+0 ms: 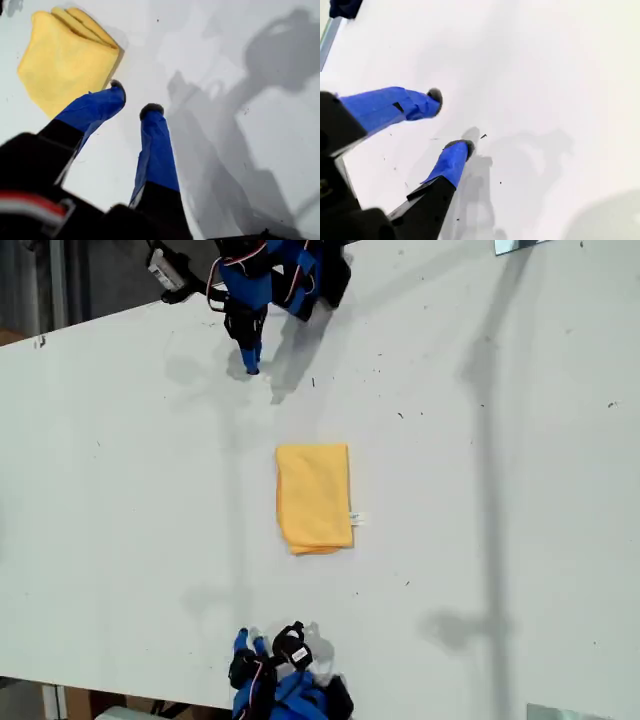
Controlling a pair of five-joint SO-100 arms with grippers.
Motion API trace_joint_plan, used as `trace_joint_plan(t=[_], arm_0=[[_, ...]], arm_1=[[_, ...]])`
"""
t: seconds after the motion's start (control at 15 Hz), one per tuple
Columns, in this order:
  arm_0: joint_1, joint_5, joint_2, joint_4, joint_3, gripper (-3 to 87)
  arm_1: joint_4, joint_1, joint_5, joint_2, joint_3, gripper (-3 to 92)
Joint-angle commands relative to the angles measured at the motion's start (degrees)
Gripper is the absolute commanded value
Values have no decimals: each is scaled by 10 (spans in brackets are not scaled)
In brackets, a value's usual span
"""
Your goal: Grasp corners of a square towel and fold twice.
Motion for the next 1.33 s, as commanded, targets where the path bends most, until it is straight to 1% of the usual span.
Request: trace_joint_plan(t=[0.0, 0.07, 0.13, 0.2, 0.33, 0.4, 1.0, 1.27], arm_0=[[56, 124, 4, -6, 6, 65], [67, 200, 4, -9, 7, 65], [58, 218, 4, -10, 8, 65], [60, 220, 4, -10, 8, 65], [97, 161, 4, -5, 8, 65], [101, 198, 4, -6, 8, 65], [98, 199, 4, -6, 8, 65], [98, 199, 4, -6, 8, 65]], arm_1=[[28, 0, 149, 2, 9, 120], [45, 2, 214, 2, 23, 103], [34, -6, 221, 2, 40, 84], [30, -16, 220, 2, 43, 85], [30, -29, 234, 2, 41, 85], [31, -28, 232, 2, 40, 85], [31, -7, 234, 2, 40, 74], [31, -18, 229, 2, 40, 62]])
